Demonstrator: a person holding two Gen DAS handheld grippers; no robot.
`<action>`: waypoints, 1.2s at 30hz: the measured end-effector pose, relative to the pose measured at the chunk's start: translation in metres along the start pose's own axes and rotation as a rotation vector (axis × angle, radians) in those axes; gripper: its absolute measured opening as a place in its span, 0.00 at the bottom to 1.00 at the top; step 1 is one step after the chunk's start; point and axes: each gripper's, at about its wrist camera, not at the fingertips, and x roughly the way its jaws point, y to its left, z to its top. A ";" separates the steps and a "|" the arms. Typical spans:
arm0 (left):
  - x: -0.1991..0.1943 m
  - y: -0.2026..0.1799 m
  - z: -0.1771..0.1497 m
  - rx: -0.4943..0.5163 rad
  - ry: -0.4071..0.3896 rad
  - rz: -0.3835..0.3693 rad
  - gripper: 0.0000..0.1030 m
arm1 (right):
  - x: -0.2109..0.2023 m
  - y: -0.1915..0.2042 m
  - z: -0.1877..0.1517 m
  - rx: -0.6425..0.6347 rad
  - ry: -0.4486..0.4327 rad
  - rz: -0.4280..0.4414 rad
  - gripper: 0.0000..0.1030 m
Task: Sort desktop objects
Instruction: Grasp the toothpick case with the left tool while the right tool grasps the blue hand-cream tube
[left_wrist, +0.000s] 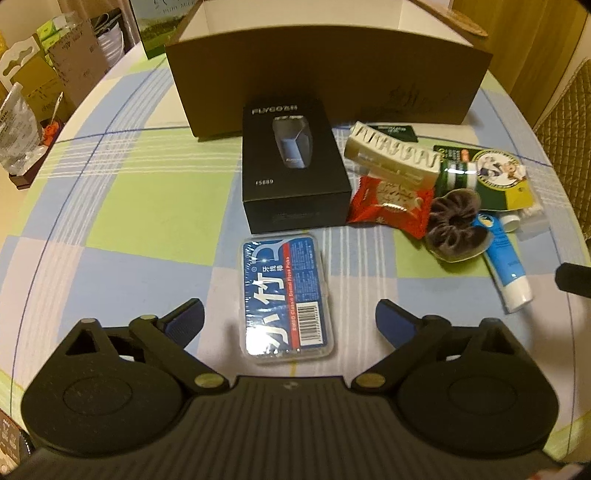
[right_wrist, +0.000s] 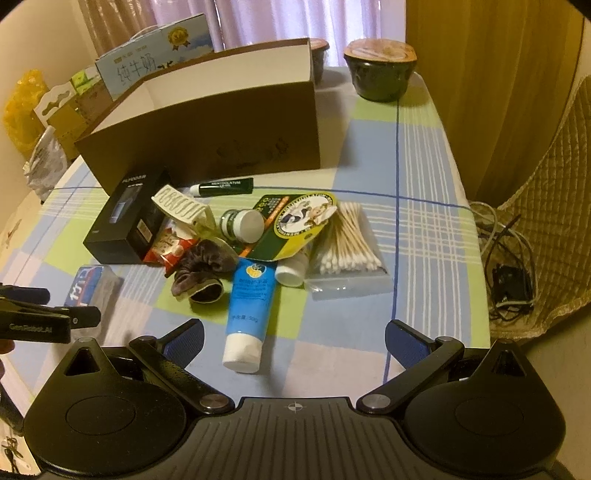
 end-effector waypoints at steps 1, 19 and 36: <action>0.002 0.000 0.000 0.001 0.003 -0.003 0.91 | 0.001 -0.001 0.000 0.003 0.001 0.000 0.98; 0.032 0.009 0.011 0.017 0.000 -0.022 0.54 | 0.031 0.015 0.000 -0.062 0.025 0.025 0.98; 0.017 0.021 -0.013 0.001 0.020 -0.027 0.53 | 0.049 0.030 -0.013 -0.188 0.125 0.065 0.29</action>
